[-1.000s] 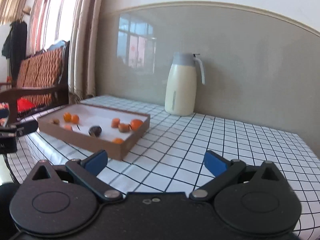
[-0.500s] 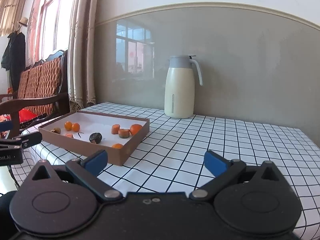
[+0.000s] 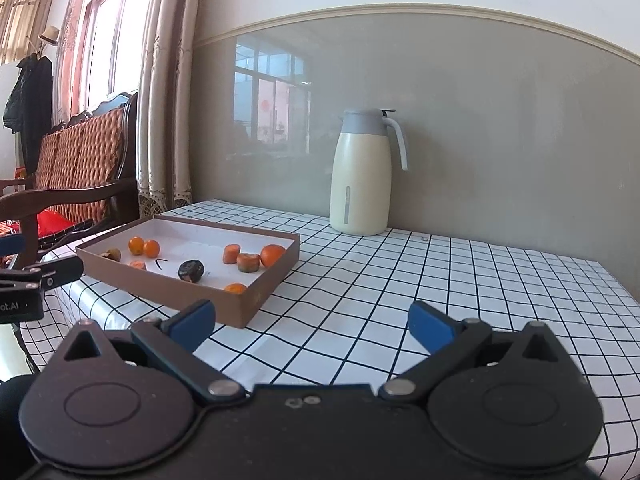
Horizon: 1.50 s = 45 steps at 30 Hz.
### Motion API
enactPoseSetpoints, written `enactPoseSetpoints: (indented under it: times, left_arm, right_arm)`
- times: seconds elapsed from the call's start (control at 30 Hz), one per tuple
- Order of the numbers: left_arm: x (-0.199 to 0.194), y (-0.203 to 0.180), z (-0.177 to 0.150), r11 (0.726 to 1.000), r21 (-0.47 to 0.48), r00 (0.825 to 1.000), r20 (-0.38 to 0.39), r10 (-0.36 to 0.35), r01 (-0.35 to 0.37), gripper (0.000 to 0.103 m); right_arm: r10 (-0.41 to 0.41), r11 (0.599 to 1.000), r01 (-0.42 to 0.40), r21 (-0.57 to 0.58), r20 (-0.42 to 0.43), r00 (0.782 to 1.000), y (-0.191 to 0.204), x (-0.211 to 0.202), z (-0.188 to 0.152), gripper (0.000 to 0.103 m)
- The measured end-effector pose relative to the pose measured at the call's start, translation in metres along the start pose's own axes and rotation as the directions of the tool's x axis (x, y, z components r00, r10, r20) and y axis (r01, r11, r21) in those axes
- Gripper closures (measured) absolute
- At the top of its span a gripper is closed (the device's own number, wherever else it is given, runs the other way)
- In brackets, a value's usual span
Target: Organize fruits
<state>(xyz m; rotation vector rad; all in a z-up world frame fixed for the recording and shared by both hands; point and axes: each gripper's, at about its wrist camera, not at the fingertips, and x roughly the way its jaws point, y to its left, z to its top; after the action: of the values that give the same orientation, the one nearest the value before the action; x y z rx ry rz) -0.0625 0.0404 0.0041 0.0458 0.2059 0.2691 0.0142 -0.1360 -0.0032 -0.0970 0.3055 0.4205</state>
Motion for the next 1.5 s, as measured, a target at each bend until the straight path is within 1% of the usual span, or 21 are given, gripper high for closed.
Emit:
enactPoseSetpoints:
  times: [1.5]
  left_arm:
    - [0.0006, 0.0033, -0.0018, 1.0, -0.01, 1.0, -0.005, 0.004, -0.004, 0.0]
  right_arm:
    - [-0.003, 1.0, 0.003, -0.004, 0.001, 1.0, -0.0012, 0.0007, -0.0008, 0.006]
